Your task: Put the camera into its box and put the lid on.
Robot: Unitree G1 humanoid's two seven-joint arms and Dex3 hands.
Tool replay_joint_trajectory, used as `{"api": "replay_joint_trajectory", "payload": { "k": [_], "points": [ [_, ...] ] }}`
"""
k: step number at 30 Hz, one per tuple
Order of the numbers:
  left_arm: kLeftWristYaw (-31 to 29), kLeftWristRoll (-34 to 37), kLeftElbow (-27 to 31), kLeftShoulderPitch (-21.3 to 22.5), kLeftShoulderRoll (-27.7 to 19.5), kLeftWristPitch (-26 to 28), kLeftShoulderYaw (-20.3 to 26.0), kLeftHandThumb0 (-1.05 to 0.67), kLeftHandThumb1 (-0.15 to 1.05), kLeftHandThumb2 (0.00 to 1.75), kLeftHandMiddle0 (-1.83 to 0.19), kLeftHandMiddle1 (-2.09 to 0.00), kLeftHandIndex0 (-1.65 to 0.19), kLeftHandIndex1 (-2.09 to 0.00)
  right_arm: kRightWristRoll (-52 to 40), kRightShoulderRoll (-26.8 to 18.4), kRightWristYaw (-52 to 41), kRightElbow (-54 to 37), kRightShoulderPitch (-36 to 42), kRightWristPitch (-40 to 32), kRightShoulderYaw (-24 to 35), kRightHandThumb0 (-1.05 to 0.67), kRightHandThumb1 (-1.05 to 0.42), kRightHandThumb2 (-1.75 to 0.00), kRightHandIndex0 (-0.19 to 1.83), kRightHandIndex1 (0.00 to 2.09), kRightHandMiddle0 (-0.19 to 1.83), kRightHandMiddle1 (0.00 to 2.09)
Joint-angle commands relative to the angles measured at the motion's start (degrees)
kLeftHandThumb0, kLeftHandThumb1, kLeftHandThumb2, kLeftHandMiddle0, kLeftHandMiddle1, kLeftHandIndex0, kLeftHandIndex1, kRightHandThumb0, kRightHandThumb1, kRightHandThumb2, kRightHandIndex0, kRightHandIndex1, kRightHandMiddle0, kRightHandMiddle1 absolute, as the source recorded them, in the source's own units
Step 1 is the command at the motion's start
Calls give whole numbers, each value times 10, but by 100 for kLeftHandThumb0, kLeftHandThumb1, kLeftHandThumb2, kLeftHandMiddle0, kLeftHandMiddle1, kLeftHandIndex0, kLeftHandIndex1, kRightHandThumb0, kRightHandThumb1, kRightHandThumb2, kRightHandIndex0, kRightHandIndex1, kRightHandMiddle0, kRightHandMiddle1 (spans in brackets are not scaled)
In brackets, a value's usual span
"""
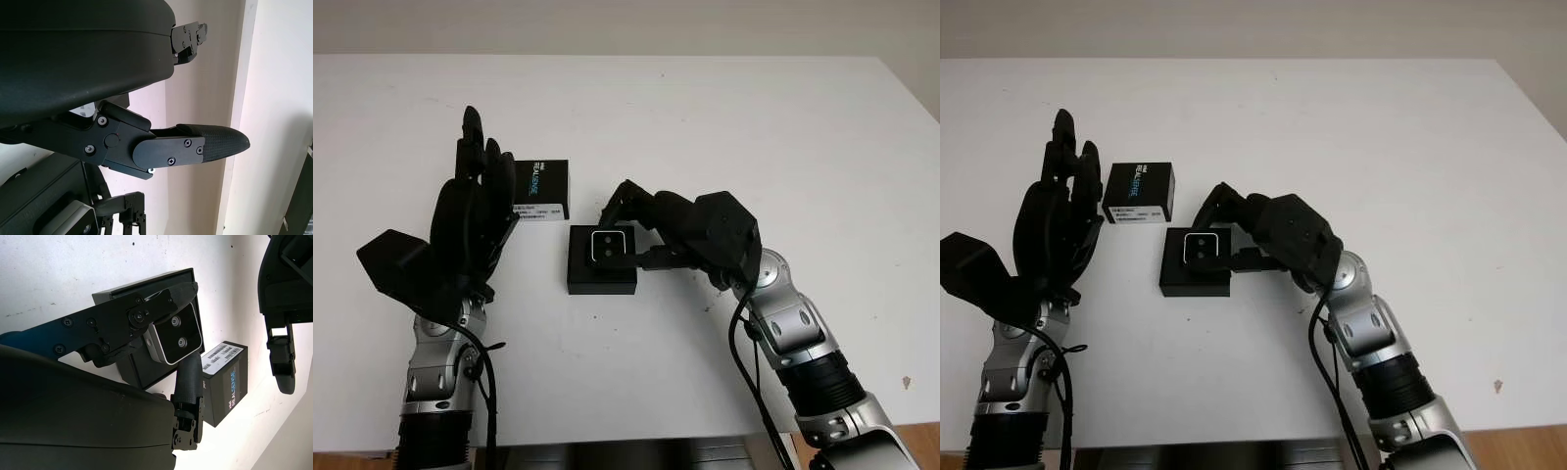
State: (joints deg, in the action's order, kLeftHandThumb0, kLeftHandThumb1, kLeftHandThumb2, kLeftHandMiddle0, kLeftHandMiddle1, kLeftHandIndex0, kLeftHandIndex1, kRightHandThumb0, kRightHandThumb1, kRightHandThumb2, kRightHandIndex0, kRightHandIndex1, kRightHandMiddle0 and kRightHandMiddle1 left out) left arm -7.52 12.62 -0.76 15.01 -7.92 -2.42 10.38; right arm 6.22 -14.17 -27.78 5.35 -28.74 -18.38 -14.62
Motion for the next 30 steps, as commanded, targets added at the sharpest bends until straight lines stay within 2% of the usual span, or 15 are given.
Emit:
{"api": "replay_joint_trajectory", "payload": {
  "k": [1,23,25,26,28,30],
  "points": [
    [2,-1,12,-7,2,1,0,-73,105,47,19,0,19,0,5,2,-1,21,19,-3,-12,-34,-104,-5,-4,62,11,205],
    [0,1,14,-9,2,2,-1,-73,105,47,19,0,19,0,10,3,-11,34,22,10,-18,-37,-104,-5,-4,63,6,201],
    [-1,1,14,-10,1,1,-1,-72,105,48,19,0,19,0,15,-3,-17,31,24,21,-22,-40,-103,-5,-7,62,-2,182],
    [-2,1,13,-10,1,0,-1,-72,105,48,19,0,19,0,20,-8,-19,32,23,32,-26,-43,-102,-5,-10,59,-8,162],
    [-1,3,13,-10,3,1,0,-72,105,47,19,0,19,0,27,-12,-23,34,24,55,-30,-47,-100,-5,-15,53,-16,138],
    [0,1,13,-10,2,2,0,-72,105,46,19,0,19,0,30,-14,-23,34,25,68,-30,-50,-98,-5,-18,51,-18,127]
  ]
}}
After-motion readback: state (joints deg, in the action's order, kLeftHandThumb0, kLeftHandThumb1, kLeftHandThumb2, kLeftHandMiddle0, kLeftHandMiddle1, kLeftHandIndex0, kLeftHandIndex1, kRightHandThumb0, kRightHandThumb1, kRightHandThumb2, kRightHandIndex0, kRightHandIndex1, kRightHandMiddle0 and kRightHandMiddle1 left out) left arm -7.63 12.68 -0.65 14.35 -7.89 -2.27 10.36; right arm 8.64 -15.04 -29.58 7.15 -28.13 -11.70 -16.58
